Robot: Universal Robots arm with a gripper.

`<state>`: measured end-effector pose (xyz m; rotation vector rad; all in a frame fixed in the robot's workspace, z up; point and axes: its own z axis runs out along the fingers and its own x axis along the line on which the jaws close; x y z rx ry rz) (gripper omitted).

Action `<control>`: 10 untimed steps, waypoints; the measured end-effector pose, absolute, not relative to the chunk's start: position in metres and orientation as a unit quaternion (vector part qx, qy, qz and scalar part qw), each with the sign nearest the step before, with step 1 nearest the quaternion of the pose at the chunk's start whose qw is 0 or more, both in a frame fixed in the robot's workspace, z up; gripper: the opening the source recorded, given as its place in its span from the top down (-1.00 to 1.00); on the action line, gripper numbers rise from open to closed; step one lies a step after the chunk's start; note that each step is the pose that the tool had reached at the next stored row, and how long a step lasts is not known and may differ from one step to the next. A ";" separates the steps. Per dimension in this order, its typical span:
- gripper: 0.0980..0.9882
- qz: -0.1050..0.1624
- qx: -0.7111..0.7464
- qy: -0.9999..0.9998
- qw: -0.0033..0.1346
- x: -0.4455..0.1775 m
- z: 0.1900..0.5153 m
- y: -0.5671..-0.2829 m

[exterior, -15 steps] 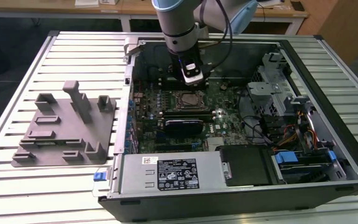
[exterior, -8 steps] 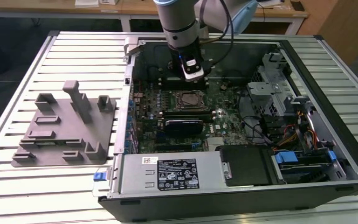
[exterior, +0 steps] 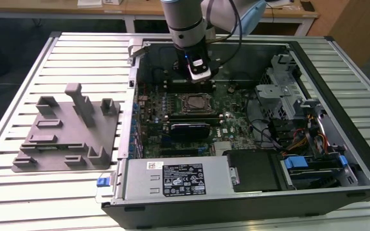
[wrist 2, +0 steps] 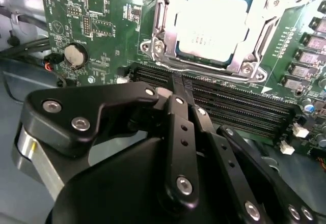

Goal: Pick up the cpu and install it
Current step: 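Install the first cpu locking lever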

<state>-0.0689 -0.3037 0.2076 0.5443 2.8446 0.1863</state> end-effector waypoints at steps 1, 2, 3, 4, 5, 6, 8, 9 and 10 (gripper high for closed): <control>0.98 0.064 0.186 0.973 0.119 -0.069 0.208 -0.304; 0.98 0.064 0.186 0.973 0.119 -0.069 0.208 -0.306; 0.98 0.064 0.186 0.973 0.119 -0.069 0.208 -0.307; 0.98 0.064 0.186 0.973 0.119 -0.069 0.208 -0.309; 0.98 0.064 0.186 0.973 0.119 -0.068 0.208 -0.311; 0.98 0.064 0.186 0.973 0.118 -0.068 0.208 -0.313; 0.98 0.063 0.186 0.973 0.118 -0.068 0.208 -0.318; 0.98 0.063 0.186 0.973 0.118 -0.068 0.208 -0.320; 0.98 0.063 0.187 0.973 0.117 -0.068 0.208 -0.322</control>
